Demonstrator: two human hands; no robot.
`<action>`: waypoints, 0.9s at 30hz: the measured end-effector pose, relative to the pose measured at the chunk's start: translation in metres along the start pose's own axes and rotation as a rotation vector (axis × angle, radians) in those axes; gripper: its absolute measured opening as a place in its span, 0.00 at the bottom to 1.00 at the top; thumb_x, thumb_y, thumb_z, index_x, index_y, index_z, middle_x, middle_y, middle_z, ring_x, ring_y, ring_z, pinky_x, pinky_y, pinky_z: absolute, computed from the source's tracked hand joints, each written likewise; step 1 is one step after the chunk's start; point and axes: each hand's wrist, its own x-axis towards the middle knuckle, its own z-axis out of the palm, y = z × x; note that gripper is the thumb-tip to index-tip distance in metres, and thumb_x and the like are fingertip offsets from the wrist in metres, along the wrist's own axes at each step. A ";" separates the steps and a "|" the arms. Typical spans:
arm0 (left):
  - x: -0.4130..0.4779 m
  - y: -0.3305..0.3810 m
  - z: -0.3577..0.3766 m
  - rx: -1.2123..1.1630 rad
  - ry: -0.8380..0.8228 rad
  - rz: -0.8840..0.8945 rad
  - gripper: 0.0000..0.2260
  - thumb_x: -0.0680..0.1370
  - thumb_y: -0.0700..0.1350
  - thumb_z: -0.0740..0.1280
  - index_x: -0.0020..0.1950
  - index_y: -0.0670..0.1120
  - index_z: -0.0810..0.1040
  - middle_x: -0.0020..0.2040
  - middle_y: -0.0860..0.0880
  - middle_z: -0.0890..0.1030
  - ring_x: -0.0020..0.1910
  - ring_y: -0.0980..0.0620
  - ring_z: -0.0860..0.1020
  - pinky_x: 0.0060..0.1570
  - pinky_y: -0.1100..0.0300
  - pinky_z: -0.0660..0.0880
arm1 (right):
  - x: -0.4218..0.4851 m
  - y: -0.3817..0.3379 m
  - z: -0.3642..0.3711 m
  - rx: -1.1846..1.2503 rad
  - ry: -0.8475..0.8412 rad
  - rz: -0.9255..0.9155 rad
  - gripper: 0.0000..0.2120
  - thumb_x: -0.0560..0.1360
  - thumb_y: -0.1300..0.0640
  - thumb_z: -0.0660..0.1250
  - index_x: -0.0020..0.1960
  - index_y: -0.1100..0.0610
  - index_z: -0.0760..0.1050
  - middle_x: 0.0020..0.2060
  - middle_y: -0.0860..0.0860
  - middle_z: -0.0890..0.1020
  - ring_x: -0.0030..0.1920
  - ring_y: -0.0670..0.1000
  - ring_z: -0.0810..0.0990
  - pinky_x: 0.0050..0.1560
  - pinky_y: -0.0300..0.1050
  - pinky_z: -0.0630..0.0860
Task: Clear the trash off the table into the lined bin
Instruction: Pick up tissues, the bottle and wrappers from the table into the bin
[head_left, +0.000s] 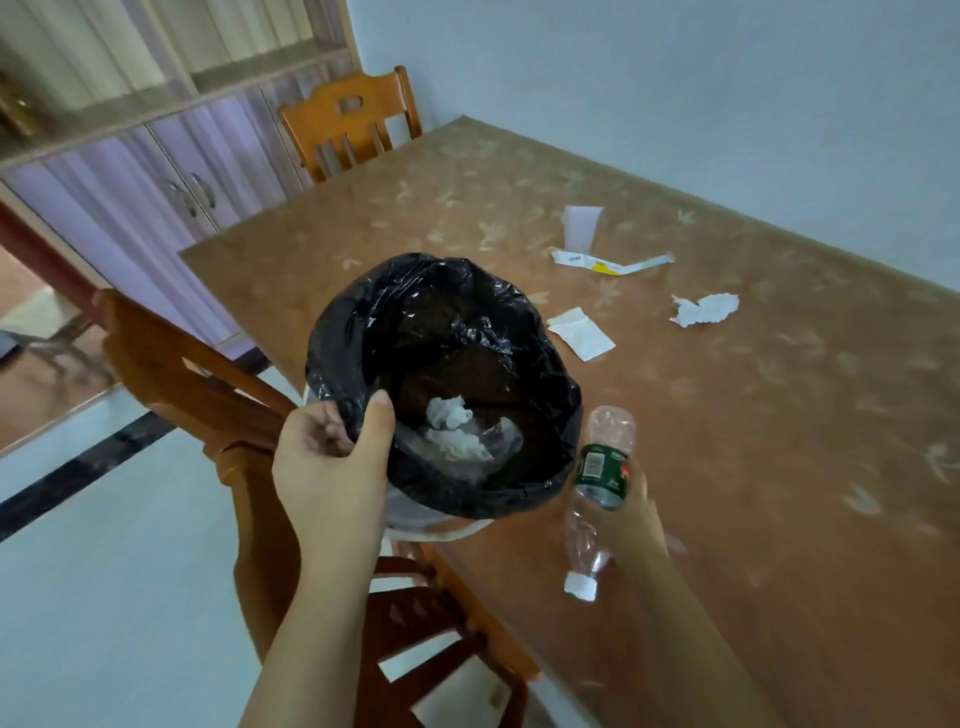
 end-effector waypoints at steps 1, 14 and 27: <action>-0.001 0.000 0.000 -0.004 0.008 0.001 0.12 0.71 0.50 0.69 0.39 0.45 0.70 0.33 0.50 0.68 0.29 0.62 0.66 0.30 0.70 0.67 | 0.002 0.001 0.002 0.022 -0.016 -0.014 0.43 0.66 0.53 0.73 0.72 0.48 0.50 0.52 0.56 0.76 0.36 0.50 0.77 0.32 0.42 0.74; 0.004 0.010 -0.012 -0.009 -0.033 0.002 0.13 0.72 0.48 0.69 0.35 0.48 0.66 0.31 0.51 0.63 0.27 0.62 0.63 0.28 0.73 0.62 | -0.014 -0.037 -0.047 0.241 0.143 -0.213 0.28 0.64 0.53 0.74 0.60 0.47 0.65 0.44 0.47 0.80 0.38 0.40 0.79 0.30 0.36 0.72; 0.017 0.037 -0.041 -0.115 -0.128 0.020 0.14 0.71 0.46 0.70 0.33 0.47 0.66 0.30 0.51 0.64 0.24 0.62 0.64 0.25 0.74 0.62 | -0.112 -0.153 -0.081 0.011 -0.114 -0.681 0.20 0.65 0.54 0.74 0.54 0.42 0.72 0.47 0.44 0.79 0.46 0.48 0.78 0.46 0.39 0.74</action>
